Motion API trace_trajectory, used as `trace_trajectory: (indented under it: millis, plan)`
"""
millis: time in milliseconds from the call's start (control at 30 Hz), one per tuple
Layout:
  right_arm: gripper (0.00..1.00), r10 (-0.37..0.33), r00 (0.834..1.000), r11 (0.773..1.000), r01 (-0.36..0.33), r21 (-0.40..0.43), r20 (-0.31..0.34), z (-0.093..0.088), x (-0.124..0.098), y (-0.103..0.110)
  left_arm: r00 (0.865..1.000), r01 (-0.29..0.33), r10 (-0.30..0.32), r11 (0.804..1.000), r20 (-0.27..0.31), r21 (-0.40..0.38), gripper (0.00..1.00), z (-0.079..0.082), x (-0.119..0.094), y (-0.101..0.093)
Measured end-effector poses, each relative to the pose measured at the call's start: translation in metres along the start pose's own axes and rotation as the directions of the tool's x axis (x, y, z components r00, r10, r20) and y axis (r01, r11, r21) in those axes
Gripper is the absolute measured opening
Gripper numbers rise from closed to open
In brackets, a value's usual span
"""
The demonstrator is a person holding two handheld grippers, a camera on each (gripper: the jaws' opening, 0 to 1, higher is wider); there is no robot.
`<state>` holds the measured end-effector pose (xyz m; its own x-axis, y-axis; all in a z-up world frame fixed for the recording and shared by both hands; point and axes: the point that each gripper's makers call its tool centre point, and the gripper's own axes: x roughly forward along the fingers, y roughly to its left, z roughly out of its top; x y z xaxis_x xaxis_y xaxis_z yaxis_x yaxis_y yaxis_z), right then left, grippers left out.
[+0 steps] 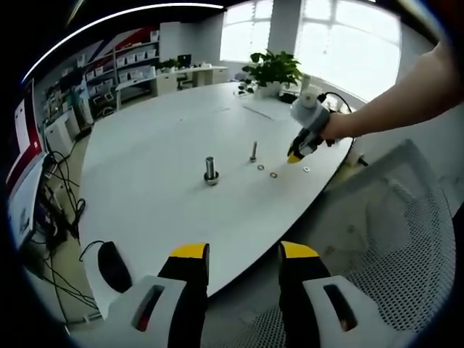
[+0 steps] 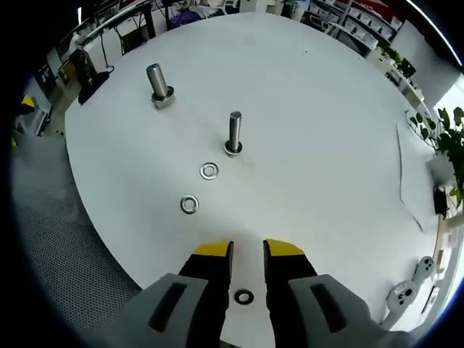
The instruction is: Place the washer onto the threaded stud by aligning its center hole with the stud, sliding it down to the base, and recovering from edge contact or off-axis alignment until the washer reaches the visible bottom stop.
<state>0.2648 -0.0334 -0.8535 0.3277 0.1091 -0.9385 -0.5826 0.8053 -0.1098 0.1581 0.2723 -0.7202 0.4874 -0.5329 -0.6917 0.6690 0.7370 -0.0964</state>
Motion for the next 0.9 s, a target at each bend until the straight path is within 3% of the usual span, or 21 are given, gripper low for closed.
trace_trajectory:
  millis: [600, 800, 900]
  plan:
    - [0.27, 0.061, 0.993, 0.998, -0.058, 0.03, -0.105, -0.052, -0.003, 0.002, 1.0, 0.014, -0.014, 1.0, -0.003, 0.007, 0.36, 0.0, 0.001, -0.003]
    - [0.26, 0.085, 0.992, 0.993, -0.076, 0.096, -0.094, -0.053, -0.003, 0.002, 1.0, 0.019, -0.019, 1.0, -0.005, 0.009, 0.36, -0.001, 0.001, -0.003]
    - [0.26, 0.091, 0.99, 0.994, -0.084, 0.072, -0.108, -0.054, -0.003, 0.003, 1.0, 0.021, -0.021, 1.0, -0.005, 0.011, 0.36, -0.001, 0.001, -0.004]
